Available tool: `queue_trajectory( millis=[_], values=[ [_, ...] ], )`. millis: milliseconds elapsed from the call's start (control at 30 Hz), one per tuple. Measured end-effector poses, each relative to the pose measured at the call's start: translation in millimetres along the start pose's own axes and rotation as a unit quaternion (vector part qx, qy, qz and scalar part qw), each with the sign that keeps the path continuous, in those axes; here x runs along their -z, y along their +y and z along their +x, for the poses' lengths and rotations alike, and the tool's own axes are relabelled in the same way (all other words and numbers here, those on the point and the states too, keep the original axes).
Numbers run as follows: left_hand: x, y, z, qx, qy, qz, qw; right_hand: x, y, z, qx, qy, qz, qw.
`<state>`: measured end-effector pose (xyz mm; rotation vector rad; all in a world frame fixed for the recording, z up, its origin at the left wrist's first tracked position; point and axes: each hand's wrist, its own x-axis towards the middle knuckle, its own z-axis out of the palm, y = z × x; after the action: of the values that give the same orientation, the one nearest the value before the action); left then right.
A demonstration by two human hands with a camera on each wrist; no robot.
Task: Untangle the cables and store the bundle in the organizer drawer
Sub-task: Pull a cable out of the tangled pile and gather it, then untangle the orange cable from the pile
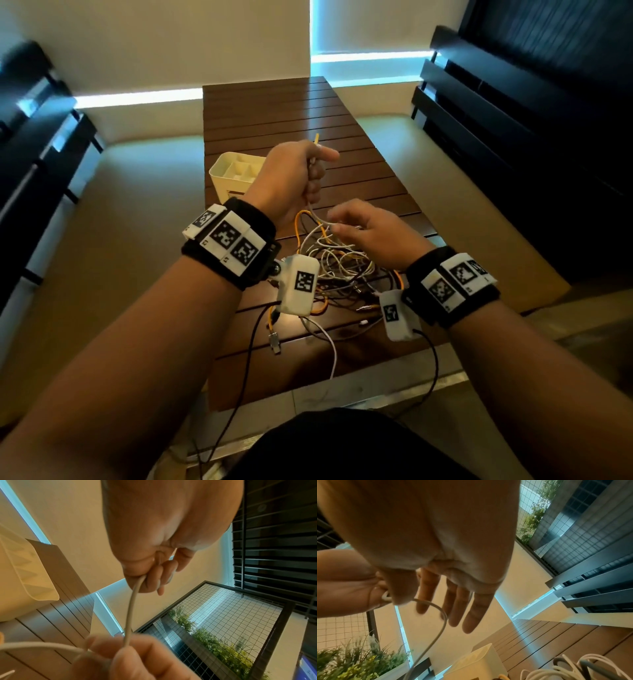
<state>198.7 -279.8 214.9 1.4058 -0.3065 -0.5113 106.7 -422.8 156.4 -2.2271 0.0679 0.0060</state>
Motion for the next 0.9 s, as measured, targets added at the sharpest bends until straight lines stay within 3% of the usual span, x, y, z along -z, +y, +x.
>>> queue_trajectory(
  millis=[200,433,533,700,800,900],
  values=[
    [3.9,-7.0,2.0,0.005,0.011,-0.001,1.000,-0.8,-0.8,-9.3,-0.077,-0.130,0.159,0.976],
    [-8.1,-30.3,8.4,0.035,-0.007,0.068,0.997,-2.7,22.8,-6.0,-0.124,-0.183,0.043,0.974],
    [-11.4,-35.5,8.0,0.029,-0.010,0.093,0.995,-2.6,43.5,-4.3,-0.122,-0.169,-0.038,0.977],
    [-10.5,-37.1,7.8,0.020,-0.005,0.107,0.994,-18.1,82.6,-11.2,-0.170,-0.089,-0.062,0.979],
    [-3.3,-36.5,8.7,0.013,-0.001,0.133,0.991,-43.3,92.6,-12.1,-0.144,-0.075,-0.064,0.985],
    [5.8,-32.5,5.2,0.009,0.000,0.156,0.988,-76.7,88.0,-2.6,-0.082,-0.117,-0.072,0.987]
  ],
)
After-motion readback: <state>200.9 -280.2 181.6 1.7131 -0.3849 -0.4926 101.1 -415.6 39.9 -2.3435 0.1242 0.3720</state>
